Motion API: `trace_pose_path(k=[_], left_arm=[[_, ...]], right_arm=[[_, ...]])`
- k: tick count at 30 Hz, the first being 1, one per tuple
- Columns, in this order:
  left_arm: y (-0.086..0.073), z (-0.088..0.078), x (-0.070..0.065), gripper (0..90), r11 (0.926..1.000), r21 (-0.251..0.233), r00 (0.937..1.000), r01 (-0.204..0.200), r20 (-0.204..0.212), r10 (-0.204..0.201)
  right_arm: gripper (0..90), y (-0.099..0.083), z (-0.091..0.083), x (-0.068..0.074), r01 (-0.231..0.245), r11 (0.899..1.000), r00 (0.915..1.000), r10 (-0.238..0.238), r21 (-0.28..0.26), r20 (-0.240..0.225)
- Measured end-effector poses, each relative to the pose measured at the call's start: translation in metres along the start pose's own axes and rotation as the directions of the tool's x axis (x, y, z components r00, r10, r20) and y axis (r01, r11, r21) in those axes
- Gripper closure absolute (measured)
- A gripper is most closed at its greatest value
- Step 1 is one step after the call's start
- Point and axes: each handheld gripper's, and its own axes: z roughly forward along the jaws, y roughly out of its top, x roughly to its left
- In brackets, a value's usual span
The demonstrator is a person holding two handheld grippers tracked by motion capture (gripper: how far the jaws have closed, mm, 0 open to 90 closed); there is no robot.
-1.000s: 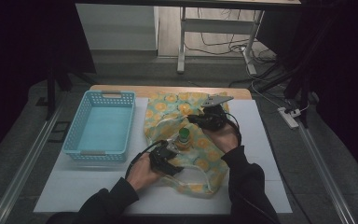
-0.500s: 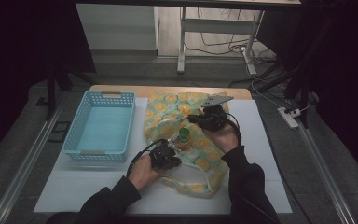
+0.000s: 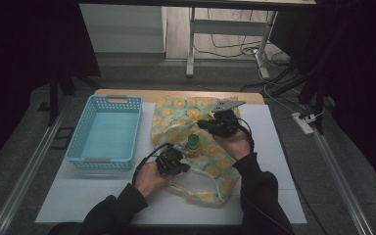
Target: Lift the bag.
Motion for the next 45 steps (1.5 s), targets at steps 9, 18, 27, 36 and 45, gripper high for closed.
trace_pose_path(k=[9,18,27,36,45], left_arm=[[0.007,-0.015,0.002,89.9,0.9999,-0.012,0.9998,-0.009,0.017,0.009],[0.016,-0.036,0.003,90.0,0.9994,-0.032,0.9994,-0.009,0.034,0.01],[0.024,-0.057,0.007,90.0,0.9972,-0.074,0.9966,0.01,0.083,-0.004],[0.038,-0.082,0.012,90.0,0.9946,-0.102,0.9951,0.019,0.099,-0.009],[0.049,-0.103,0.023,90.0,0.9903,-0.133,0.9922,0.041,0.122,-0.025]], right_arm=[[90.0,0.002,-0.001,0.002,-0.002,1.0,1.0,0.002,-0.001,-0.009],[90.0,0.005,-0.001,0.004,0.001,1.0,0.9998,-0.001,0.006,-0.02],[90.0,0.008,-0.004,0.005,-0.004,1.0,0.9995,0.004,0.0,-0.032],[90.0,0.017,-0.012,0.005,-0.007,1.0,0.999,0.006,-0.02,-0.045],[90.0,0.027,-0.018,0.006,-0.005,1.0,0.998,0.004,-0.021,-0.063]])
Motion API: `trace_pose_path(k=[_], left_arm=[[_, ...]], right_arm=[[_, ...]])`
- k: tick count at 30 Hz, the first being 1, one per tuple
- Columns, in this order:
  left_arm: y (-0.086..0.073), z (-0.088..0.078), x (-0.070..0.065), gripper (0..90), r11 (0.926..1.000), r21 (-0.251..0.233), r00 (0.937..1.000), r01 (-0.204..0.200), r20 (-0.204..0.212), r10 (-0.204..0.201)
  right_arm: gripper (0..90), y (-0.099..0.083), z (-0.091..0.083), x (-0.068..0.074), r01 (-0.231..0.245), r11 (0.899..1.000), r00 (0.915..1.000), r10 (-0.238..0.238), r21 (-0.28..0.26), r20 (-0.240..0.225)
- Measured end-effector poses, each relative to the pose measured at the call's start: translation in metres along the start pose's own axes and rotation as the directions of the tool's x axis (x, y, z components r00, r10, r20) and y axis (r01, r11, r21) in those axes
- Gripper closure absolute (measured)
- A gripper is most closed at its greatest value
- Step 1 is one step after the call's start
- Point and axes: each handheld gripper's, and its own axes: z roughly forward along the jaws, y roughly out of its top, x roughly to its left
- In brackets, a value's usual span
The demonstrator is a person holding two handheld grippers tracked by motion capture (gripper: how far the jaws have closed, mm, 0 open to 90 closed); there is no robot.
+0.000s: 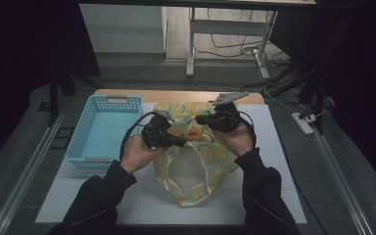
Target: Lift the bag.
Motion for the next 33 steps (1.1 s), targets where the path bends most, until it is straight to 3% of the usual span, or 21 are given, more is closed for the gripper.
trace_pose_path(k=[5,17,33], left_arm=[[0.007,-0.012,0.005,90.0,0.9995,-0.027,0.9997,0.014,0.021,-0.014],[0.028,-0.042,0.006,90.0,0.9945,-0.105,0.9996,-0.011,0.026,0.013],[0.058,-0.09,0.008,90.0,0.9746,-0.223,0.9998,-0.018,0.007,0.02]], right_arm=[[90.0,0.004,-0.001,0.001,0.0,1.0,1.0,0.0,-0.001,-0.007],[90.0,0.02,-0.009,0.006,0.021,1.0,0.9997,-0.022,-0.018,-0.012],[90.0,0.056,-0.029,0.017,0.058,0.997,0.9981,-0.059,-0.056,-0.018]])
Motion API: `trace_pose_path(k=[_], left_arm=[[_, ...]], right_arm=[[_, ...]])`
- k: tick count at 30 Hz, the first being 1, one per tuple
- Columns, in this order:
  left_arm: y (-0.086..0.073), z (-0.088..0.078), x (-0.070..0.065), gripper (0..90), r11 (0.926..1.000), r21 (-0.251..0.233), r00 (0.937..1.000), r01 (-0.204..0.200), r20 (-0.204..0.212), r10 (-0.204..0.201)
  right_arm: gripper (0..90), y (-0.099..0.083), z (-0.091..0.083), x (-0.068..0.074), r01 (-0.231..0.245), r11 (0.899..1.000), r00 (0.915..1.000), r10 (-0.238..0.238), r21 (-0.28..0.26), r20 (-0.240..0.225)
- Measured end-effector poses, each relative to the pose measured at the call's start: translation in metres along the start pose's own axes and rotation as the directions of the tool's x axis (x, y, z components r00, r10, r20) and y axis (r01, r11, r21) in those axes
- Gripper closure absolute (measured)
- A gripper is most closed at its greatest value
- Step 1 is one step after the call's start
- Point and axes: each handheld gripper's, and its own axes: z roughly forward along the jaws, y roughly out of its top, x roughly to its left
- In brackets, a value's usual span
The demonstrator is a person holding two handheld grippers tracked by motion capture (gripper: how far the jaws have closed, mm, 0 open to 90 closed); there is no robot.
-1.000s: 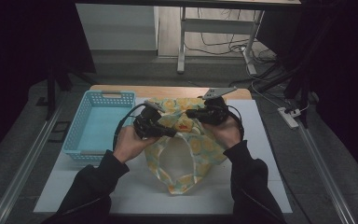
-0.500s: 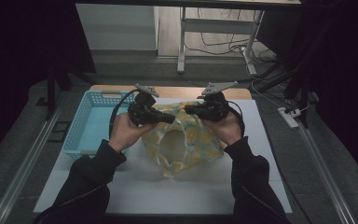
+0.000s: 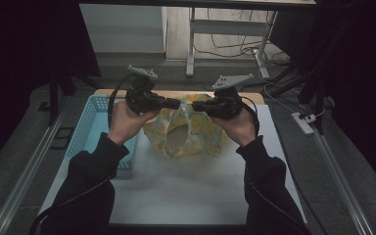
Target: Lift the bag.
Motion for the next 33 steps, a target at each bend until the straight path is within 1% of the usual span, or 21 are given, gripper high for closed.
trace_pose_path(k=[7,11,13,23,27,31,33], left_arm=[[0.013,-0.01,-0.003,90.0,0.9993,-0.034,0.9998,-0.012,-0.018,0.011],[0.022,-0.016,-0.005,90.0,0.9982,-0.059,0.9998,-0.014,-0.018,0.013],[0.026,-0.019,-0.007,90.0,0.9974,-0.069,0.9994,-0.022,-0.027,0.02],[0.047,-0.036,-0.012,90.0,0.9905,-0.132,0.9978,-0.038,-0.059,0.03],[0.053,-0.039,-0.011,90.0,0.986,-0.163,0.9978,-0.036,-0.06,0.026],[0.054,-0.035,-0.008,90.0,0.9842,-0.172,0.9959,-0.04,-0.087,0.026],[0.054,-0.032,-0.006,89.9,0.9848,-0.166,0.9923,-0.05,-0.12,0.03]], right_arm=[[90.0,0.013,-0.009,0.002,0.005,1.0,1.0,-0.005,-0.021,0.0],[90.0,0.021,-0.016,0.002,0.012,0.999,0.9999,-0.012,-0.04,0.003],[90.0,0.025,-0.019,0.003,0.017,0.999,0.9998,-0.017,-0.046,0.008],[90.0,0.047,-0.038,0.005,0.038,0.996,0.9988,-0.035,-0.084,0.034],[90.0,0.053,-0.044,0.005,0.044,0.994,0.9982,-0.04,-0.101,0.045],[90.0,0.054,-0.044,0.004,0.048,0.994,0.9974,-0.043,-0.098,0.058],[90.0,0.052,-0.042,0.003,0.045,0.995,0.9974,-0.04,-0.094,0.06]])
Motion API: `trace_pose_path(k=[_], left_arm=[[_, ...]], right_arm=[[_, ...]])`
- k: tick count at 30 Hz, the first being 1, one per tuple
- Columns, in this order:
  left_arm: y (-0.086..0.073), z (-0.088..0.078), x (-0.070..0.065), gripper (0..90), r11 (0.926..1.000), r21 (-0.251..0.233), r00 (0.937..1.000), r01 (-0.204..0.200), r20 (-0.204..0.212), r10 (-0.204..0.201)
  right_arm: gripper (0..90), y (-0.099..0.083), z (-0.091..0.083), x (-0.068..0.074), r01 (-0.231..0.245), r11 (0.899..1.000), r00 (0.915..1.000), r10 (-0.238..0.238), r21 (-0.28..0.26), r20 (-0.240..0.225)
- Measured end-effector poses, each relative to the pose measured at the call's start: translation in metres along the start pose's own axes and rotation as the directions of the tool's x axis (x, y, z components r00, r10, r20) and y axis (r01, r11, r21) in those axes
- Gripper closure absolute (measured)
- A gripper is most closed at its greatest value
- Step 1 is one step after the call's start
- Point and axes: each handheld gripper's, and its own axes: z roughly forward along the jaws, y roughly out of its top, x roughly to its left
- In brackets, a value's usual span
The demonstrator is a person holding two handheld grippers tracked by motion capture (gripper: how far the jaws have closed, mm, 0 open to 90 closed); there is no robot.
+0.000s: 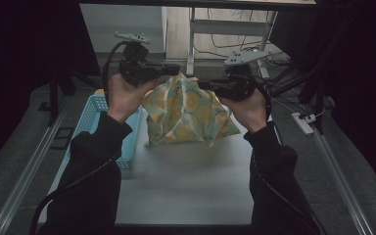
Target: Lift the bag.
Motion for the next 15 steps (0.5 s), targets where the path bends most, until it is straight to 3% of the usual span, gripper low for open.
trace_pose_path(k=[8,15], left_arm=[[-0.012,0.023,0.012,89.7,0.9986,0.051,0.998,-0.016,-0.06,0.019],[-0.031,0.043,0.027,89.6,0.9965,0.084,0.9981,0.009,-0.062,-0.004]], right_arm=[[90.0,-0.014,0.014,-0.009,-0.012,0.999,0.9994,0.01,0.039,0.032],[90.0,-0.031,0.031,-0.018,-0.034,0.997,0.9987,0.031,0.066,0.039]])
